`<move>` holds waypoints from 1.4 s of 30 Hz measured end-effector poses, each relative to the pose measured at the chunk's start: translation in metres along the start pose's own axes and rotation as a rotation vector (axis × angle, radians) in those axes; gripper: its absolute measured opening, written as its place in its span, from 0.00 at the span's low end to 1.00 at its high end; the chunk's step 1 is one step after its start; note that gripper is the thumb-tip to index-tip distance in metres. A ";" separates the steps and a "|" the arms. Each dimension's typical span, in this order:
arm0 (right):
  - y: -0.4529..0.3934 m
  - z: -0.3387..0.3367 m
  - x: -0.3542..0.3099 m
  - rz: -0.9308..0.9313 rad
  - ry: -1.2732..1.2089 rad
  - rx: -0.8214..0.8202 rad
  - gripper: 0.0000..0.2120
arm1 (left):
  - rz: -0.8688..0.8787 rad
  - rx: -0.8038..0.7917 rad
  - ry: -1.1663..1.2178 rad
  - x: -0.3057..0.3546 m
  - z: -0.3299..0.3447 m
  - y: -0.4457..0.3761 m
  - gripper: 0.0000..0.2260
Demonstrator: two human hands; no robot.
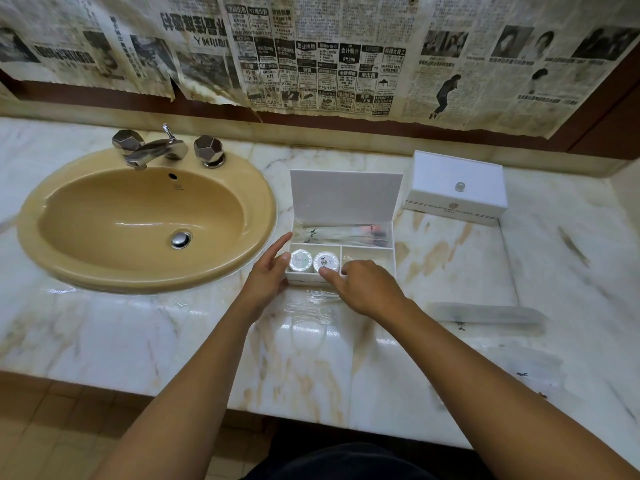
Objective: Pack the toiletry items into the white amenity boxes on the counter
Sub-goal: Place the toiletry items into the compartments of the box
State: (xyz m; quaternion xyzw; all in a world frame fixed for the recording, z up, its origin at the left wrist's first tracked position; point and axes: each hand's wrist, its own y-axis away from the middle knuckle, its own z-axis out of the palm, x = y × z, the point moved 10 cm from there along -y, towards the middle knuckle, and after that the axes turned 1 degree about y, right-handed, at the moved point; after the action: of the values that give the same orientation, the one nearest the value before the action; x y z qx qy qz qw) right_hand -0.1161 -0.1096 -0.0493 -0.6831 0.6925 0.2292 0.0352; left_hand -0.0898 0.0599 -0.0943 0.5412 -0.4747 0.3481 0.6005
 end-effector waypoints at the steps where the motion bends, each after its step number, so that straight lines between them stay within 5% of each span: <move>1: 0.001 0.004 0.002 0.010 0.000 -0.028 0.32 | 0.001 0.000 -0.001 0.000 0.000 0.000 0.16; 4: 0.002 0.003 0.004 0.025 -0.038 -0.009 0.30 | -0.001 -0.002 0.000 0.000 0.000 0.000 0.17; 11: 0.020 -0.037 -0.030 -0.249 -0.127 0.464 0.09 | 0.000 -0.002 0.021 -0.002 -0.001 -0.002 0.17; 17: 0.023 0.025 -0.055 -0.325 -0.050 0.016 0.18 | 0.001 -0.004 0.037 0.000 0.001 -0.002 0.18; 21: 0.024 0.058 -0.052 -0.327 0.062 -0.112 0.19 | -0.015 0.005 0.027 -0.001 0.000 -0.001 0.17; 36: 0.021 0.061 -0.039 -0.275 0.023 -0.049 0.05 | -0.021 0.001 0.042 -0.002 0.001 -0.001 0.18; 42: 0.022 0.046 -0.040 -0.238 -0.023 -0.032 0.08 | -0.022 0.006 0.040 -0.002 0.001 -0.001 0.17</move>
State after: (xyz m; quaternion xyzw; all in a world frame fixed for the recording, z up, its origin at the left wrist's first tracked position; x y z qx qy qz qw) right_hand -0.1469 -0.0562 -0.0697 -0.7584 0.6022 0.2422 0.0592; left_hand -0.0894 0.0591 -0.0965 0.5412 -0.4556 0.3537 0.6120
